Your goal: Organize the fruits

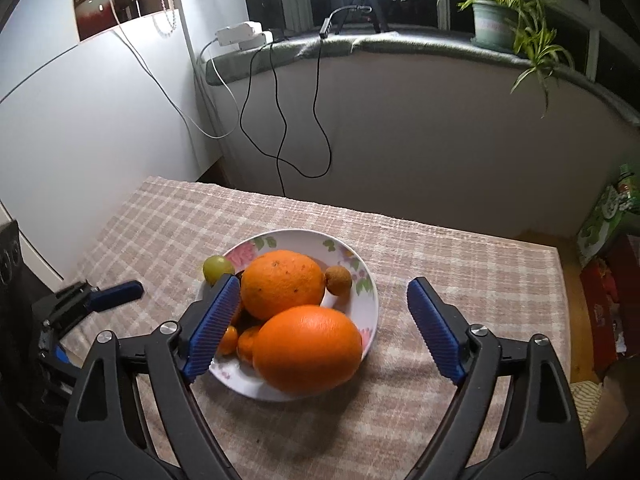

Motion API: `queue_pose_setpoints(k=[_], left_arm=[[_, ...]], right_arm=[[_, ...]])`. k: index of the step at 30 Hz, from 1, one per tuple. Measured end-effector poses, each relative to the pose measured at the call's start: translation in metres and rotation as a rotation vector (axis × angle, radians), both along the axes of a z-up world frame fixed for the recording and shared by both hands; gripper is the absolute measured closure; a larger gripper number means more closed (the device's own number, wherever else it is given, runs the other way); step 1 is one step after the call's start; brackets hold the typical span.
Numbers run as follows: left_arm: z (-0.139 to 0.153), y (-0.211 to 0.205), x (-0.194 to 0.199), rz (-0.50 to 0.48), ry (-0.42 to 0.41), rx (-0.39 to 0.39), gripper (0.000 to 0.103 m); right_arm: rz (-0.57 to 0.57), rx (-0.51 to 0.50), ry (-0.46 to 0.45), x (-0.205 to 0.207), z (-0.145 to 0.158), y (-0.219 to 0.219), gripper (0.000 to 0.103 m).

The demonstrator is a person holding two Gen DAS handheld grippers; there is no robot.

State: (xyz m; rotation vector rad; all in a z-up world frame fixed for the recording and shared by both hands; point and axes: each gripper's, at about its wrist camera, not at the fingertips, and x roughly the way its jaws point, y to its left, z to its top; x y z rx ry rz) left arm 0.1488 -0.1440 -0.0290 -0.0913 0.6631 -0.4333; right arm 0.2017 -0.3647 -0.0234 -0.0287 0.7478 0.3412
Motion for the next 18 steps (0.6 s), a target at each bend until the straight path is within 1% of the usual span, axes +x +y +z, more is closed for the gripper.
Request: queue_pose_setpoints(k=[3, 6, 9, 10, 12, 18], left_arm=[[0.003, 0.003, -0.008, 0.017, -0.012, 0.015, 0.024], [0.005, 0.007, -0.016, 0.028, -0.022, 0.039, 0.023], [0.006, 0.011, -0.022, 0.032, -0.021, 0.045, 0.023], [0.006, 0.012, -0.023, 0.035, -0.019, 0.045, 0.023], [0.005, 0.013, -0.027, 0.04, -0.015, 0.05, 0.023], [0.004, 0.016, -0.04, 0.071, -0.02, 0.07, 0.023]], right_arm=[[-0.007, -0.001, -0.02, -0.016, 0.0, -0.001, 0.011], [-0.023, -0.009, -0.038, -0.031, -0.001, -0.001, 0.011], [-0.043, -0.014, -0.061, -0.045, -0.002, -0.001, 0.01], [-0.053, -0.013, -0.07, -0.051, -0.002, -0.001, 0.009], [-0.071, -0.009, -0.09, -0.061, -0.002, -0.001, 0.004], [-0.115, -0.022, -0.149, -0.089, -0.004, 0.002, 0.0]])
